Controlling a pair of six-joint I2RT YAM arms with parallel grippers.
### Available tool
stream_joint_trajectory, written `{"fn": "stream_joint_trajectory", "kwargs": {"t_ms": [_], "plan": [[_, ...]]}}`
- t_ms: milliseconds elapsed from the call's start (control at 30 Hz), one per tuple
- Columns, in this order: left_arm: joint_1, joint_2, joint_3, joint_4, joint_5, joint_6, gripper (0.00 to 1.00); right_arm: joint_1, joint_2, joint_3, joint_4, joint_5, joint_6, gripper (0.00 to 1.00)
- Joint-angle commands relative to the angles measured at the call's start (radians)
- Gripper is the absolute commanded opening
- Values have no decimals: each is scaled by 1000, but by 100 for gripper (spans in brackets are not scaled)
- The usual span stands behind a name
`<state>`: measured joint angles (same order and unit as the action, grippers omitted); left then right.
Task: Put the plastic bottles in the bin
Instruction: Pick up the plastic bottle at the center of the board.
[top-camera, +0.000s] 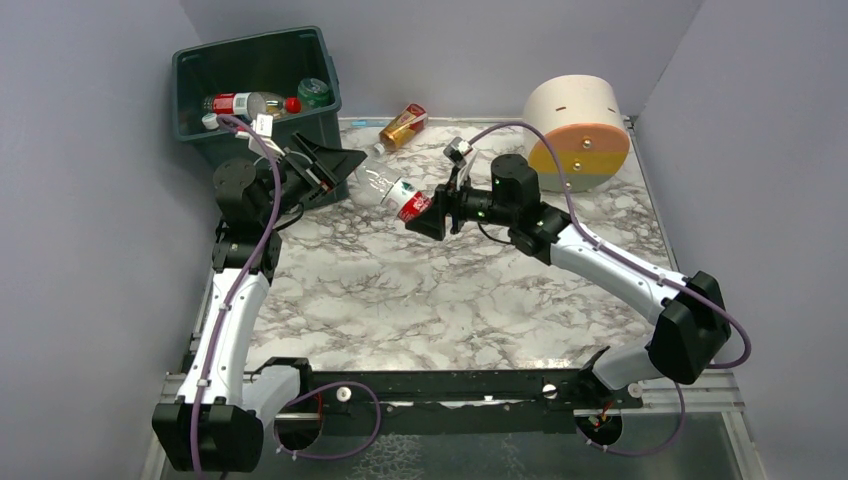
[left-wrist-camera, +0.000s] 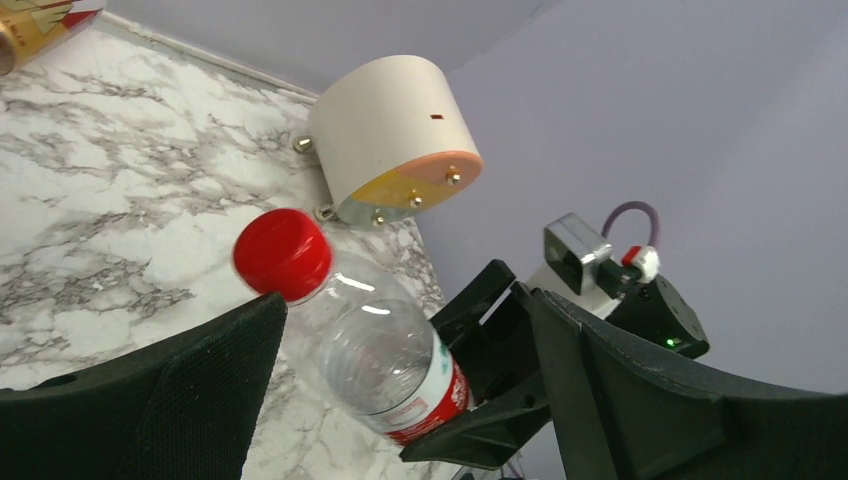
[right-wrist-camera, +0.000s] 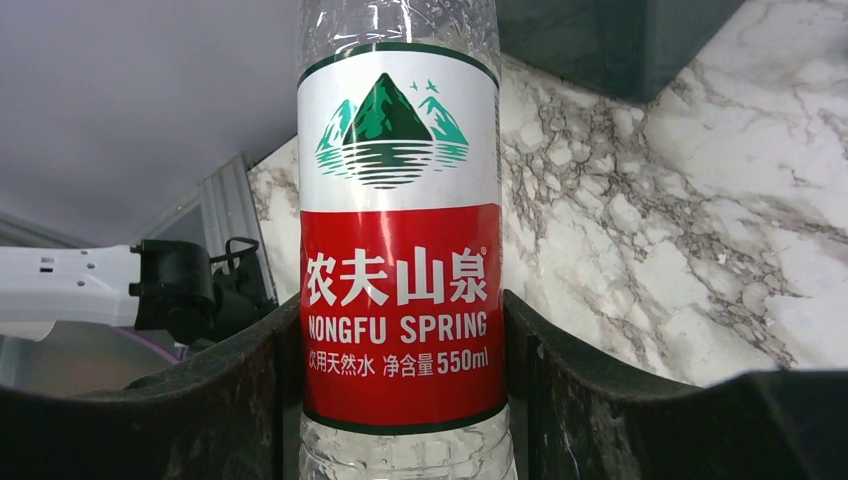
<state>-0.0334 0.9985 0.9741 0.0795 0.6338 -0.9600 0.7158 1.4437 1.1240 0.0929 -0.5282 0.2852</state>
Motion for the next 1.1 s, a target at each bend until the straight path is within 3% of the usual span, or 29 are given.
{"fn": "stream_joint_trajectory", "kwargs": {"t_ms": [0, 367, 700, 767, 867, 1067], "plan": [[-5, -6, 30, -43, -45, 34, 99, 2, -10, 61, 26, 61, -29, 47], [-31, 15, 14, -37, -81, 38, 99, 2, -27, 59, 101, -16, 4, 47], [-128, 43, 12, -3, -147, 35, 98, 2, 4, 66, 169, -85, 59, 47], [-136, 43, 15, -2, -153, 38, 94, 2, 13, 69, 167, -91, 60, 47], [-141, 43, 15, -1, -158, 44, 79, 2, 21, 70, 168, -90, 61, 47], [-141, 56, 21, -3, -167, 53, 62, 2, 19, 68, 163, -85, 60, 52]]}}
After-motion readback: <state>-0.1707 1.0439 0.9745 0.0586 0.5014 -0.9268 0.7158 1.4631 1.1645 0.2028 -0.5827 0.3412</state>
